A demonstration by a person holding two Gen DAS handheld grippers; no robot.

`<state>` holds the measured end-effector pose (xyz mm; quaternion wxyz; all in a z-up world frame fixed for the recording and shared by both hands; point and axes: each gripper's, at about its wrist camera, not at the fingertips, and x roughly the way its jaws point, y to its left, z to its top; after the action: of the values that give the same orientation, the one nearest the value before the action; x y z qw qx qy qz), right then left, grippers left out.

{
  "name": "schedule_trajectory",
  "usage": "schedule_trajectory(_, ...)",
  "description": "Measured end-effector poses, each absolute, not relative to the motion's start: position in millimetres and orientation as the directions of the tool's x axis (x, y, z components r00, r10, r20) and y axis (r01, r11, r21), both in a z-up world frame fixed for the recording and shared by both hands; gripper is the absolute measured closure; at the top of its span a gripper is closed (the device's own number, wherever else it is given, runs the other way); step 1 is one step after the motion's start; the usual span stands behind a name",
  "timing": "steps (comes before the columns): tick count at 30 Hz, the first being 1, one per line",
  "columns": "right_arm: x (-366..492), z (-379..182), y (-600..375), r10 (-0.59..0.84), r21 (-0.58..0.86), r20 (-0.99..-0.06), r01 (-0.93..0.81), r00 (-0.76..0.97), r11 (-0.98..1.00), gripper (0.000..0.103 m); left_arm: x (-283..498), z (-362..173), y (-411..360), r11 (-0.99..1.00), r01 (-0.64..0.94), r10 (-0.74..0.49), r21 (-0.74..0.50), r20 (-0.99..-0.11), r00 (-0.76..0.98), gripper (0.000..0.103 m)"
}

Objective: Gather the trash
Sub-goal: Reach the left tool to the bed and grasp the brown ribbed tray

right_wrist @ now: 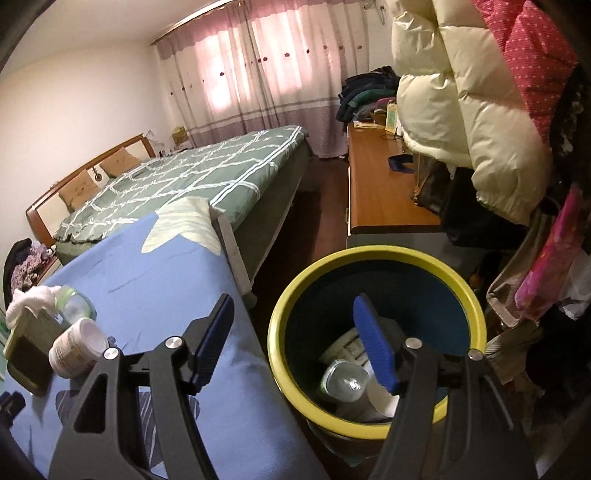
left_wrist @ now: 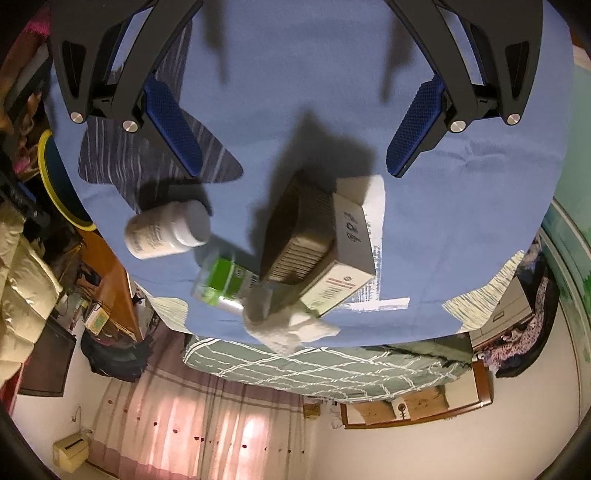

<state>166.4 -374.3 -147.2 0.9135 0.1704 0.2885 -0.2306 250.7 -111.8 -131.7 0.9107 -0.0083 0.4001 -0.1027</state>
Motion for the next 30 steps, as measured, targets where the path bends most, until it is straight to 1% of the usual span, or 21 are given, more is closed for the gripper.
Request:
schedule_trajectory(3,167.0,-147.4,-372.5,-0.316,0.178,-0.603,0.510,0.732,0.841,0.038,260.4,-132.7,-109.4,0.983,0.166,-0.175,-0.083,-0.723,0.668,0.005)
schedule_trajectory(8,167.9,-148.6,-372.9,-0.301,0.188,-0.607,0.500,0.736,0.845,0.036,271.9,-129.9,-112.2,0.979,0.184,-0.191,-0.088,-0.712,0.676,0.005)
schedule_trajectory(15,168.5,-149.1,-375.0,-0.291,0.198,-0.608,0.496,0.739,0.845,0.036,267.1,-114.2,-126.0,0.968,0.239,-0.234,-0.083,-0.654,0.720,0.006)
schedule_trajectory(17,168.8,-149.4,-375.2,-0.290,0.199,-0.609,0.495,0.738,0.846,0.036,265.4,-111.6,-129.7,0.961,0.262,-0.254,-0.084,-0.641,0.724,0.006)
schedule_trajectory(19,169.4,-149.7,-375.3,-0.288,0.200,-0.609,0.494,0.739,0.846,0.036,266.7,-111.8,-137.1,0.950,0.299,-0.281,-0.084,-0.646,0.710,0.006)
schedule_trajectory(26,170.5,-151.0,-376.1,-0.276,0.210,-0.610,0.487,0.743,0.848,0.035,267.2,-116.9,-157.6,0.887,0.433,-0.423,-0.162,-0.664,0.617,0.006)
schedule_trajectory(28,170.9,-151.5,-376.7,-0.271,0.213,-0.611,0.485,0.743,0.848,0.035,258.6,-114.2,-166.5,0.852,0.495,-0.473,-0.169,-0.654,0.591,0.009)
schedule_trajectory(30,170.7,-151.7,-376.9,-0.269,0.215,-0.610,0.483,0.745,0.849,0.035,252.3,-107.2,-167.6,0.854,0.498,-0.471,-0.151,-0.629,0.618,0.010)
